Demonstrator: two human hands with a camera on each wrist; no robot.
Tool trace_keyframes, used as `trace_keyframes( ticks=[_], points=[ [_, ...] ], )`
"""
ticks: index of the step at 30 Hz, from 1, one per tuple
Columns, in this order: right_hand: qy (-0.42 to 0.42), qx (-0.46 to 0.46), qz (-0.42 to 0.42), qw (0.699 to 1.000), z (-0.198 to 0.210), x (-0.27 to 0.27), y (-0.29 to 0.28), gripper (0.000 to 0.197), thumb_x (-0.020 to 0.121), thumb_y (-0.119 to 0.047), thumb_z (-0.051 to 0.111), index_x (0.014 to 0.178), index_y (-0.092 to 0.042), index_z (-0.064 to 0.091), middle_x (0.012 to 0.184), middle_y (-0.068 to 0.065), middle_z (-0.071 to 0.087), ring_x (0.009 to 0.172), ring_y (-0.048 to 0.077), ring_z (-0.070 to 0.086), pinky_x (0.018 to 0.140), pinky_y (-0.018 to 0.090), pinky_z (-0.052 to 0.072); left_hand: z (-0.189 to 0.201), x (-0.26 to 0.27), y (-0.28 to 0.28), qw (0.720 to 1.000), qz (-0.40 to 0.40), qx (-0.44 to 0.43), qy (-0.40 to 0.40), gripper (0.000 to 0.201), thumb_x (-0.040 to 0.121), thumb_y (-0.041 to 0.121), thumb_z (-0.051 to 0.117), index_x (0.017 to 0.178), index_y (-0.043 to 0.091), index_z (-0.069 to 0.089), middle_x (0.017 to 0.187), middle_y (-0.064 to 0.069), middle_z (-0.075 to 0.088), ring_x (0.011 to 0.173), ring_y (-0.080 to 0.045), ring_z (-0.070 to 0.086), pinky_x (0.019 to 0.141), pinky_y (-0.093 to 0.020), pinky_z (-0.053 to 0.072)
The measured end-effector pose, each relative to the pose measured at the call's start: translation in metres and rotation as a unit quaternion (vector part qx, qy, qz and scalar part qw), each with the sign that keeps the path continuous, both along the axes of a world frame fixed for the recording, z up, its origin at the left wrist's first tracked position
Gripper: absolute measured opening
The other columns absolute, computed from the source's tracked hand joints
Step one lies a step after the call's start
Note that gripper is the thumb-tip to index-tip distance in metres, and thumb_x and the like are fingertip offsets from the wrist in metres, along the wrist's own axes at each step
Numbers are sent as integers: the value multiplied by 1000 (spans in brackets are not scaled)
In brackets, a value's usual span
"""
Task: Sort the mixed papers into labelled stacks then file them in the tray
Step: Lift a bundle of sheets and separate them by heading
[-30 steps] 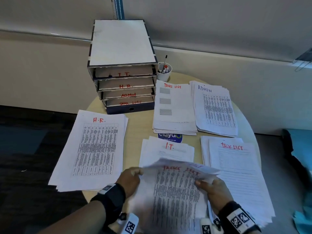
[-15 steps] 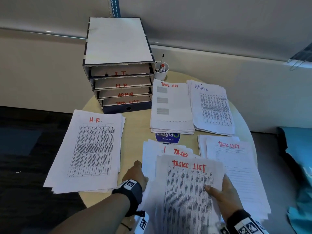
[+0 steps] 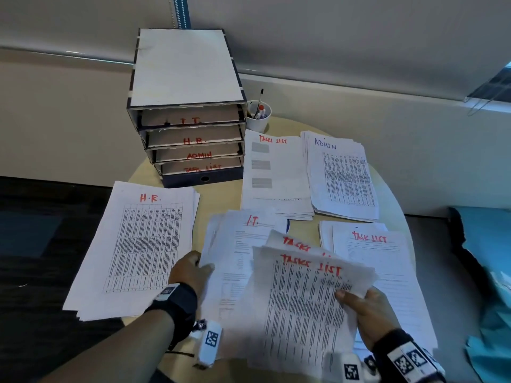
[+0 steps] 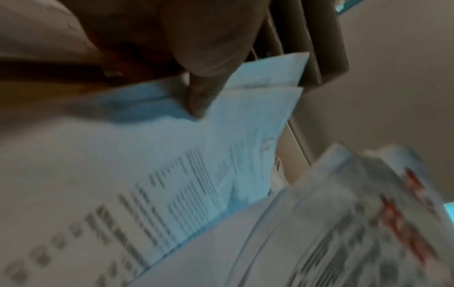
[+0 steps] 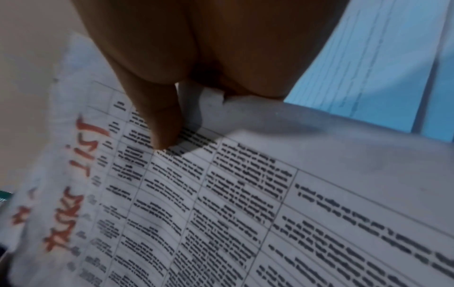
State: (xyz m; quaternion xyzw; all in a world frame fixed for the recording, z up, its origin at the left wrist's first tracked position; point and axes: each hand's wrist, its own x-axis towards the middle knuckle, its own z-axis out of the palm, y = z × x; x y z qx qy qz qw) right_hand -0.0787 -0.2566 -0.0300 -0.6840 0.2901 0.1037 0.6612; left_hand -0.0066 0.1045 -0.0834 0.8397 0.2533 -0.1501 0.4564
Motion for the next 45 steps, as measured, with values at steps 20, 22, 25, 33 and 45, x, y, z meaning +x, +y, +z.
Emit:
trace_keyframes(
  ticks=[20,22,25,33,45],
  points=[
    [-65,181,-10,981,49,51,35,40,87,0,56,127,1,57,119,27,67,108,46,65,92,66,49,67,21,-46,959,-160,-229,-53,58,68,46,67,122,40,48,120,8,64,110,-13,62,95,-35,51],
    [-64,185,-15,980,51,52,35,37,92,4,53,129,0,57,119,28,67,107,47,65,94,69,47,69,21,-50,951,-195,-238,-43,43,80,33,68,121,33,53,111,11,68,103,-9,65,82,-21,52],
    [-74,188,-25,979,52,53,35,33,96,7,48,125,-2,59,117,24,69,105,45,67,89,67,50,70,14,-60,951,-237,-194,-46,14,94,21,59,104,30,62,82,19,67,79,-7,61,69,-17,48],
    [32,-54,54,997,7,9,38,16,93,-5,63,107,-10,66,95,3,75,84,21,69,78,36,54,57,-2,-70,948,-194,-250,-17,38,96,36,59,132,38,46,125,20,59,116,-2,56,96,-24,44],
    [44,-147,48,987,-2,2,13,26,87,-2,61,101,-24,67,96,-3,75,90,19,70,82,38,57,49,8,-87,949,-161,-269,-12,43,76,50,66,110,26,55,104,8,61,92,-9,58,82,-27,45]
  ],
)
